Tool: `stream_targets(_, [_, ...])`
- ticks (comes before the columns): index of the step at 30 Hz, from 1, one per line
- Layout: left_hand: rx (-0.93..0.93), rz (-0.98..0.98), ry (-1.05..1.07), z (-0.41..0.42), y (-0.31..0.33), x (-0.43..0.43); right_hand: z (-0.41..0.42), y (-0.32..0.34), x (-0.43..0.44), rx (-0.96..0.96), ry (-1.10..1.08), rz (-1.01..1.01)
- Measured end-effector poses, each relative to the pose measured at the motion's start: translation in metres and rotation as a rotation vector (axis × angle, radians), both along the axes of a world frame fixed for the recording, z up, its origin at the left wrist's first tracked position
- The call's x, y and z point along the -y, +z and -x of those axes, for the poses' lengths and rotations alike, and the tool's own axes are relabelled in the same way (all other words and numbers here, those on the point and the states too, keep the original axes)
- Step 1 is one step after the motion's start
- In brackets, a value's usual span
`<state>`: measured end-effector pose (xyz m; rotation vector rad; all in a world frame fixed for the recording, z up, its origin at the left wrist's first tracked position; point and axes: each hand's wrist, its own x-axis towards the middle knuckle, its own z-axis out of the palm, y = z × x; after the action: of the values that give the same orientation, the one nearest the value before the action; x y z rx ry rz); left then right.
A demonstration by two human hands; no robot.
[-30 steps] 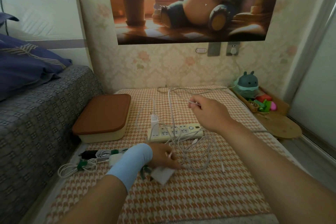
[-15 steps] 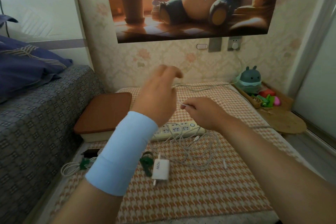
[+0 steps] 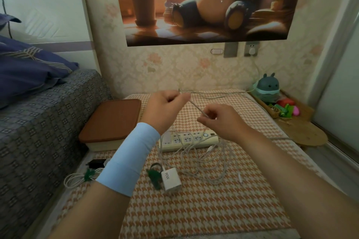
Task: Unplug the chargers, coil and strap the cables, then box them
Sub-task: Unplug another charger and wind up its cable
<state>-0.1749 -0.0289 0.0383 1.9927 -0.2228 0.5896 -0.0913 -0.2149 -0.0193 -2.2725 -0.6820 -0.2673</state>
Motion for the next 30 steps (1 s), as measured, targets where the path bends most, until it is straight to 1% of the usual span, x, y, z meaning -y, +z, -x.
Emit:
stream_targets(2, [0.107,0.162,-0.026,0.003,0.005,0.003,0.000,-0.008,-0.008,-0.093,0.042,0.055])
stream_targets(5, [0.204,0.299,-0.004,0.009,0.010,0.002,0.001,-0.015,-0.016,-0.212,0.127,0.101])
stream_targets(7, [0.239,0.344,0.064,0.010,0.010,-0.006,0.000,-0.018,-0.018,-0.256,0.149,0.107])
stream_targets(8, [0.224,0.346,0.109,0.007,0.009,-0.014,0.000,-0.017,-0.017,-0.255,0.139,0.065])
stream_targets(9, [0.189,0.359,0.141,0.003,0.006,-0.023,0.000,-0.016,-0.017,-0.263,0.123,-0.026])
stream_targets(11, [0.069,0.426,0.207,-0.003,-0.002,-0.043,0.002,-0.008,-0.016,-0.324,0.115,-0.289])
stream_targets(12, [-0.007,0.406,0.257,-0.006,-0.007,-0.053,0.003,-0.002,-0.016,-0.325,0.105,-0.395])
stream_targets(13, [-0.090,0.317,0.313,-0.007,-0.012,-0.060,0.003,0.003,-0.017,-0.304,0.097,-0.477])
stream_targets(15, [-0.233,0.055,0.360,-0.006,-0.020,-0.067,0.005,0.014,-0.019,-0.252,0.085,-0.596])
stream_targets(16, [-0.274,-0.036,0.340,-0.005,-0.022,-0.066,0.006,0.020,-0.021,-0.218,0.083,-0.617])
stream_targets(17, [-0.287,-0.087,0.299,-0.003,-0.022,-0.064,0.010,0.025,-0.022,-0.176,0.086,-0.609])
stream_targets(20, [-0.255,-0.099,0.106,-0.003,-0.020,-0.048,0.026,0.037,-0.032,-0.065,0.143,-0.501])
stream_targets(22, [-0.278,0.002,-0.072,-0.001,-0.016,-0.033,0.034,0.041,-0.040,0.002,0.185,-0.441])
stream_targets(24, [-0.320,0.247,-0.185,0.004,-0.009,-0.021,0.040,0.043,-0.045,0.037,0.221,-0.388])
stream_targets(25, [-0.358,0.389,-0.209,0.006,-0.006,-0.019,0.040,0.042,-0.046,0.045,0.234,-0.342])
stream_targets(26, [-0.398,0.476,-0.223,0.007,-0.003,-0.020,0.038,0.041,-0.045,0.054,0.233,-0.293])
stream_targets(27, [-0.432,0.455,-0.214,0.008,0.000,-0.022,0.038,0.038,-0.044,0.045,0.222,-0.264])
stream_targets(28, [-0.461,0.300,-0.182,0.010,0.003,-0.025,0.035,0.035,-0.042,0.027,0.209,-0.256])
stream_targets(30, [-0.506,-0.230,-0.071,0.013,0.005,-0.027,0.033,0.031,-0.040,-0.018,0.173,-0.278])
